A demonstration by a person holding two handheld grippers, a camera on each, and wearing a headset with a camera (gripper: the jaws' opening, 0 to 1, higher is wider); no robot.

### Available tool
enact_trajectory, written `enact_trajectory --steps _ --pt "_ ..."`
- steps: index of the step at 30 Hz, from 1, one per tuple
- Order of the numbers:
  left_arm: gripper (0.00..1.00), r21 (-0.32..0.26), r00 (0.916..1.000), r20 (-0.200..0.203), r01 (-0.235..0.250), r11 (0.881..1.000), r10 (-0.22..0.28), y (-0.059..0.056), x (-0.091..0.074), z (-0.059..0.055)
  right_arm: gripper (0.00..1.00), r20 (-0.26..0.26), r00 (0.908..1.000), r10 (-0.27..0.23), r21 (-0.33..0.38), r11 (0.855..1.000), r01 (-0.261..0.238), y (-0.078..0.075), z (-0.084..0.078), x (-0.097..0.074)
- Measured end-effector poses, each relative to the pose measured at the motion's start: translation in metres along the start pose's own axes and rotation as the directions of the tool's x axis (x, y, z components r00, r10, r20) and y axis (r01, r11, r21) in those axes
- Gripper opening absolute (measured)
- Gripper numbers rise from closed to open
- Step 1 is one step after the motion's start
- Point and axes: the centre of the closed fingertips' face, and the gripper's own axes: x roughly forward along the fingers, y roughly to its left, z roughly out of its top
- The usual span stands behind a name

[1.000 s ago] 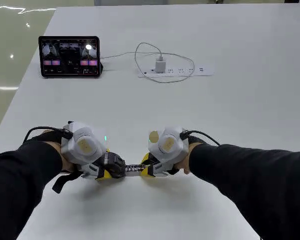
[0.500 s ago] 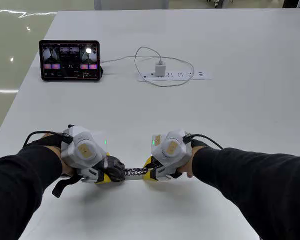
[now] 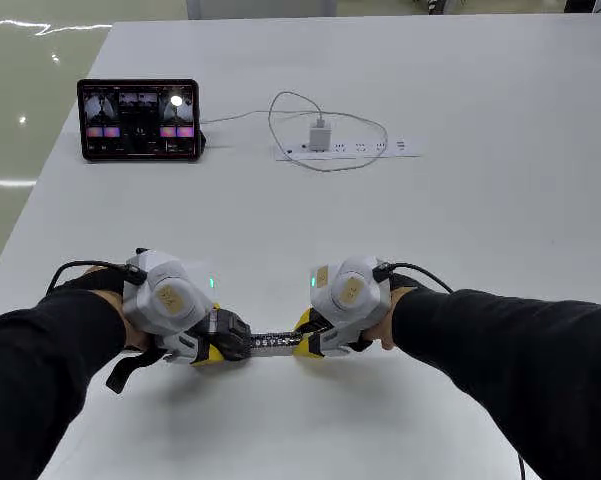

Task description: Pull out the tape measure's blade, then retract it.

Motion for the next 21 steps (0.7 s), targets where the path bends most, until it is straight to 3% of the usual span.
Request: enact_trajectory --steps 21 --pt "0.32 -0.004 1.0000 0.005 -0.005 1.000 0.005 -0.0003 0.0001 0.0009 0.10 -0.002 1.0000 -0.004 0.015 1.000 0.004 -0.0018 -0.0095 -0.0077"
